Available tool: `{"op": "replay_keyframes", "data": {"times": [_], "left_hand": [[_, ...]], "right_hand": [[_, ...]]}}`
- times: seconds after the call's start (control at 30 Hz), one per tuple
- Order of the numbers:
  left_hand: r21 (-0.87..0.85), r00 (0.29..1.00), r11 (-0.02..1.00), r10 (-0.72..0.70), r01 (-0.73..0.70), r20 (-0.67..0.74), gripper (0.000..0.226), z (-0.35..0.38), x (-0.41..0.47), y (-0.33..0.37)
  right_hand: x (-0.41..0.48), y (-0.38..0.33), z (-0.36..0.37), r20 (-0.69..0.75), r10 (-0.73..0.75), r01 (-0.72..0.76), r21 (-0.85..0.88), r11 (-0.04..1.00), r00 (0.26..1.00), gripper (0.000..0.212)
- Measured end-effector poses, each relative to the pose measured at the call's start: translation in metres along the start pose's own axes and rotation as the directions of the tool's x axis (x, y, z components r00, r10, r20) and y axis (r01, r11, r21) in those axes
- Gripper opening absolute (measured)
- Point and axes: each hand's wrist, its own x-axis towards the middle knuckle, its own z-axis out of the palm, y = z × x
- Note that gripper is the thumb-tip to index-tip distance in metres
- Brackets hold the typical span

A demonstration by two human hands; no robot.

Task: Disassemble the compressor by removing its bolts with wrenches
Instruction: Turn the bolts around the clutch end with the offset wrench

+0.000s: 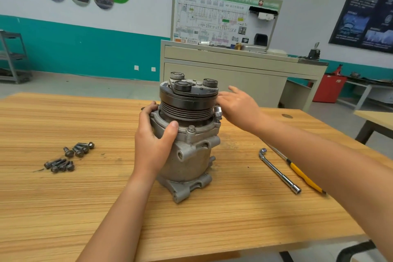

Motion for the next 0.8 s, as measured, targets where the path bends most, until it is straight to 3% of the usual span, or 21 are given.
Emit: {"op": "replay_keyframes", "data": {"times": [0.07, 0.17, 0.23, 0.3, 0.5, 0.63, 0.8], "left_hand": [[0.01, 1.0, 1.0, 0.018, -0.018, -0.005, 0.068, 0.0, -0.001, 0.001], [0.004, 1.0, 1.0, 0.02, -0.02, 0.001, 0.069, 0.001, -0.001, 0.002], [-0.007, 1.0, 1.0, 0.017, -0.017, -0.003, 0.07, 0.002, -0.002, 0.001], [-0.013, 1.0, 1.0, 0.021, -0.021, -0.009, 0.067, 0.003, -0.003, 0.001], [-0.005, 0.999, 0.999, 0.033, -0.033, -0.005, 0.063, 0.002, -0.003, 0.004], [0.013, 1.0, 1.0, 0.028, -0.028, 0.004, 0.065, 0.001, -0.001, 0.004], [0.024, 0.999, 0.999, 0.033, -0.033, 0.014, 0.052, 0.0, -0.001, 0.004]], "right_hand": [[0.001, -0.001, -0.006, -0.028, 0.016, -0.015, 0.048, 0.999, 0.999, 0.019], [-0.008, 0.01, -0.027, -0.085, 0.248, -0.236, 0.131, 0.963, 0.965, 0.017], [-0.022, 0.013, -0.046, -0.018, 0.403, -0.391, 0.21, 0.896, 0.915, 0.027], [-0.038, 0.009, -0.063, 0.064, 0.436, -0.437, 0.253, 0.863, 0.898, 0.032], [-0.058, -0.021, -0.083, 0.36, 0.345, -0.367, -0.007, 0.93, 0.867, 0.033], [-0.048, -0.028, -0.084, 0.374, 0.363, -0.305, -0.206, 0.93, 0.853, 0.036], [-0.033, -0.041, -0.09, 0.468, 0.347, -0.172, -0.377, 0.91, 0.813, 0.014]]}}
